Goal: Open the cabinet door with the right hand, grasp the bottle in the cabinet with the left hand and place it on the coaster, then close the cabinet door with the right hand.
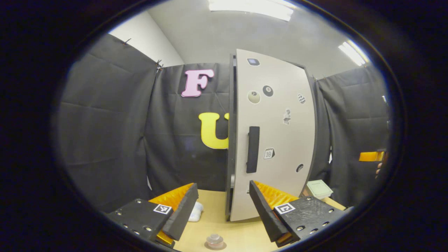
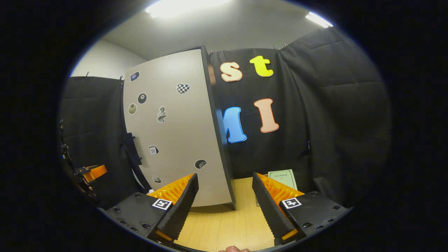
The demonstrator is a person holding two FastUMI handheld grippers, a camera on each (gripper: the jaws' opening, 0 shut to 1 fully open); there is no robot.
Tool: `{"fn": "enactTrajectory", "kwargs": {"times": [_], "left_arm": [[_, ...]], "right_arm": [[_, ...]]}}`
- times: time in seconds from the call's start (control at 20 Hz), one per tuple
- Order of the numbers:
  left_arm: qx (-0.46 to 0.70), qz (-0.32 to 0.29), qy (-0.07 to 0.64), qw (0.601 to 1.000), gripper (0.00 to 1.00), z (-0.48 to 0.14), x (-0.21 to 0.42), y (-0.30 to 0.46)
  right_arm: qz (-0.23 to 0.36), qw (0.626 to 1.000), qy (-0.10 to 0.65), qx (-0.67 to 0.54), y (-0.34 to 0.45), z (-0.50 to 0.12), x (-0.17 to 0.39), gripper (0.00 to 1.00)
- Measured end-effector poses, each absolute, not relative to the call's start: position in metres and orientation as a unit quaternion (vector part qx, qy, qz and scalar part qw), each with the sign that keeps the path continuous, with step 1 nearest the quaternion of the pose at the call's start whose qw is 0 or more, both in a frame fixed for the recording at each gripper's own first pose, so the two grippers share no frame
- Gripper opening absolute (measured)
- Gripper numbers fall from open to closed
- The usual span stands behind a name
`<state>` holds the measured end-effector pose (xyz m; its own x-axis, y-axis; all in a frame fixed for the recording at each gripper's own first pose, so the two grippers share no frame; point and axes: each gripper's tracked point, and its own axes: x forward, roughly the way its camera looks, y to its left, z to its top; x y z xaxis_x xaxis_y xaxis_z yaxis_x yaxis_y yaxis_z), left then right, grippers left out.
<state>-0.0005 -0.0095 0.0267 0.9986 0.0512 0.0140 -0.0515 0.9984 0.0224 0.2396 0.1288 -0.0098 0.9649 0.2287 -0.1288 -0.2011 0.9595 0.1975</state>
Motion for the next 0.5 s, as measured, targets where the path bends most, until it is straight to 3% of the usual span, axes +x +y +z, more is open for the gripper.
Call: {"fn": "enactTrajectory", "kwargs": {"times": [0.3, 0.5], "left_arm": [[0.017, 0.020, -0.014, 1.000, 0.90, 0.027, 0.025, -0.023], [0.057, 0.004, -0.029, 0.998, 0.90, 0.036, 0.043, -0.041]], "right_arm": [[0.092, 0.988, 0.070, 0.103, 0.107, -0.020, 0.261, 1.00], [0.039, 0.993, 0.046, 0.102, 0.079, -0.031, 0.291, 0.98]]}}
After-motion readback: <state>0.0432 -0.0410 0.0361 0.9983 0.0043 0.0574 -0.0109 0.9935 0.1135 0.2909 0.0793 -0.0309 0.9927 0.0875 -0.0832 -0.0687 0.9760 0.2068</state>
